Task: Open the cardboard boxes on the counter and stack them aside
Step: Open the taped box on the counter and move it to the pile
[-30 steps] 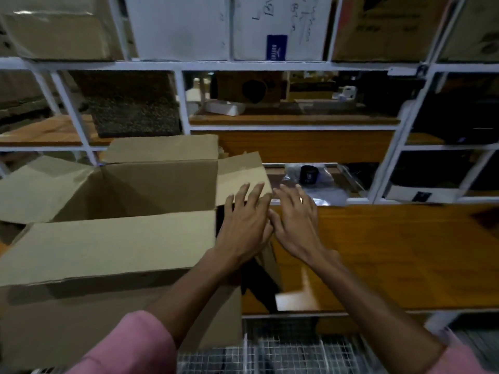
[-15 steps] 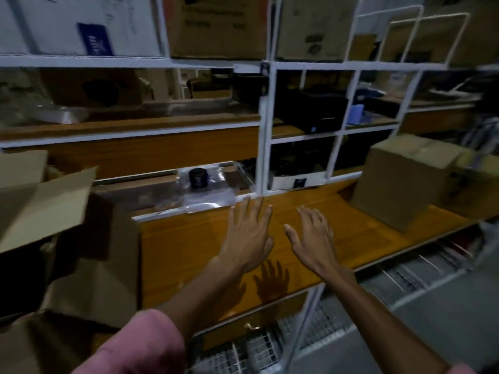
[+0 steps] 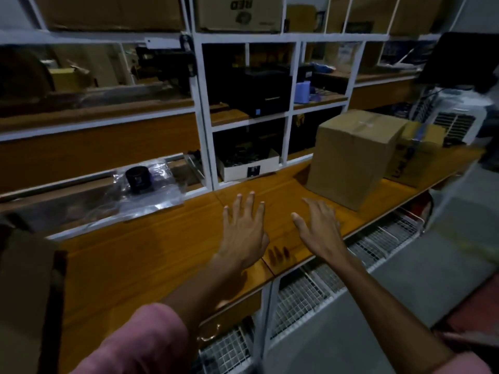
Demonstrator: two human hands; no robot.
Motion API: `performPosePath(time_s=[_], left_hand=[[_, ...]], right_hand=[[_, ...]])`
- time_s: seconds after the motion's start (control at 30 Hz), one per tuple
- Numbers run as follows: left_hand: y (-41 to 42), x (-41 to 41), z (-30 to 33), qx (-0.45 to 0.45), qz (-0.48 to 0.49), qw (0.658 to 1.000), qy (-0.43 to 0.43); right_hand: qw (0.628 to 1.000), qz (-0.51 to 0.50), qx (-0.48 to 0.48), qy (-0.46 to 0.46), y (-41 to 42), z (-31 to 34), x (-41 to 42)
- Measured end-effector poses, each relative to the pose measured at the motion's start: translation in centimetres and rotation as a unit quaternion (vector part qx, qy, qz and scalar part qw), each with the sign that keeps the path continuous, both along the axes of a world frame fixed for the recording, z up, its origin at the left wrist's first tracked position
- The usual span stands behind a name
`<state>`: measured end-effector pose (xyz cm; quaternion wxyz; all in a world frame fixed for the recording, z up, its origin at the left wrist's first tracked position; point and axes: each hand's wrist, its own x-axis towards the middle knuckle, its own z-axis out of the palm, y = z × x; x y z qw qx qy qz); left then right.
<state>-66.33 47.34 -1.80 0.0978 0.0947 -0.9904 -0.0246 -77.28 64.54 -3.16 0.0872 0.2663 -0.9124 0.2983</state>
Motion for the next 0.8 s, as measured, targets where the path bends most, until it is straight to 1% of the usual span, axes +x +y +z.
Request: performPosePath(time_s=[0.1,0.23,0.4,0.5,0.57,0.63,0.7,0.8], left_hand=[[1.5,-1.8,-1.0,-0.014,-0.014,1.0,-0.014],[1.9,-6.9,-1.5,-0.013,0.014,1.0,0.019],[5.7,-17.8,-5.1,-0.038,0.019,0.998,0.05],[9.2,-25.1,-6.1,-0.032,0.031,0.997,0.055],[11.4,-29.1,-5.7,-0.031,0.019,0.998,0.05],[12.9,-32.6,-5.0,-0.039,0.008,0.997,0.062],[14.1,-35.7,-4.3,-0.03,0.017,0.997,0.07],[15.3,-38.3,-4.7,-0.019,0.028,0.998,0.058]], right_hand=[[1.0,-0.004,-0.005,-0.006,2.0,-0.3,-3.2],[0.999,0.008,-0.03,0.022,3.7,0.2,-10.2],[0.994,0.01,-0.061,0.094,6.9,-1.4,-21.6],[0.99,0.014,-0.07,0.122,9.2,-1.7,-28.7],[0.987,-0.006,-0.064,0.148,10.5,-0.9,-32.7],[0.983,-0.018,-0.03,0.181,11.2,0.1,-36.8],[0.985,-0.036,-0.003,0.17,11.7,0.8,-40.9],[0.992,-0.049,0.007,0.115,12.2,0.5,-44.7]])
